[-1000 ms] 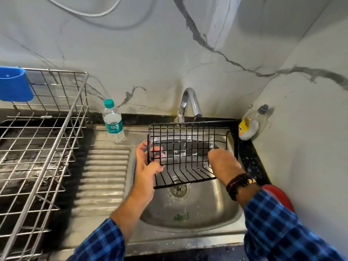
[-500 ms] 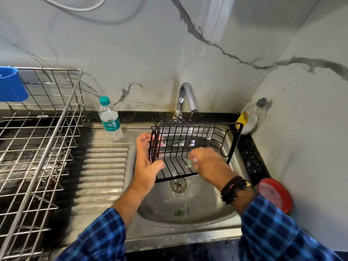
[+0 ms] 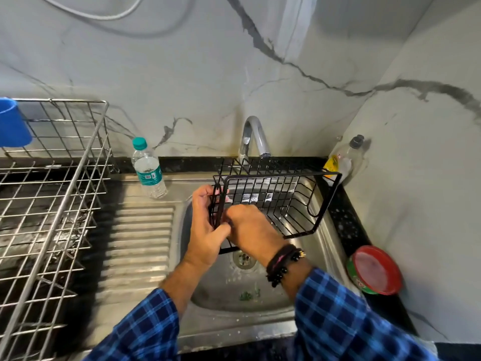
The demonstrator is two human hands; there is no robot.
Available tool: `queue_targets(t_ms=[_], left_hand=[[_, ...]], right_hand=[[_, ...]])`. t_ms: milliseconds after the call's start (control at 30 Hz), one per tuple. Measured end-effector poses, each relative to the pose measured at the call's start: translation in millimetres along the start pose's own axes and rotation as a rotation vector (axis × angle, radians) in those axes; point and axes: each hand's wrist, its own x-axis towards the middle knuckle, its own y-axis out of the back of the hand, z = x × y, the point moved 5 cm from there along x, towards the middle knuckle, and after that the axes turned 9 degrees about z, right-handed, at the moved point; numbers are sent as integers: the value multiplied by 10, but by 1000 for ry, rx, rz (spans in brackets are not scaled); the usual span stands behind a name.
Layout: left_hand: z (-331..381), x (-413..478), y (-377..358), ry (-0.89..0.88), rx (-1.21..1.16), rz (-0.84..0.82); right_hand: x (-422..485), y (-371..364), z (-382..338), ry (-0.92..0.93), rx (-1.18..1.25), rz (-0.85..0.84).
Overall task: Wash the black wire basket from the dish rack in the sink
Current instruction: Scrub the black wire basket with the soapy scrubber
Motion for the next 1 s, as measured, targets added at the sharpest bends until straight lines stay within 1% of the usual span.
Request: queue_targets(t_ms=[100,233,300,400,567,633,700,800,867,1000], left_hand=[[28,-20,34,-8,-48,16],[71,-67,67,-3,-95,62],[93,-53,76,-20,-113,72],[141,-7,75,-50,-126,74],[163,15,87,-73,-144,65],[169,-5,85,-78,-146,47],[196,-9,55,-83,-156,46],[170,38,2,-46,-166,61],[140,59,15,-22,-173,65],[133,86,22,-26,-127,58]], right_hand=[[-24,36,269,-62,-67,-15],[-83,362,756,-241,-218,135],[-88,440,813,-249,-248,156],[-61,378,690,-242,-177,126],[-31,375,662,-245,-44,169],[-16,392,658,-234,-43,167],[-33,402,544,-191,18,154],[-131,313,80,-10,183,60],[-147,253,-121,60,219,63],[43,292,-125,41,256,108]])
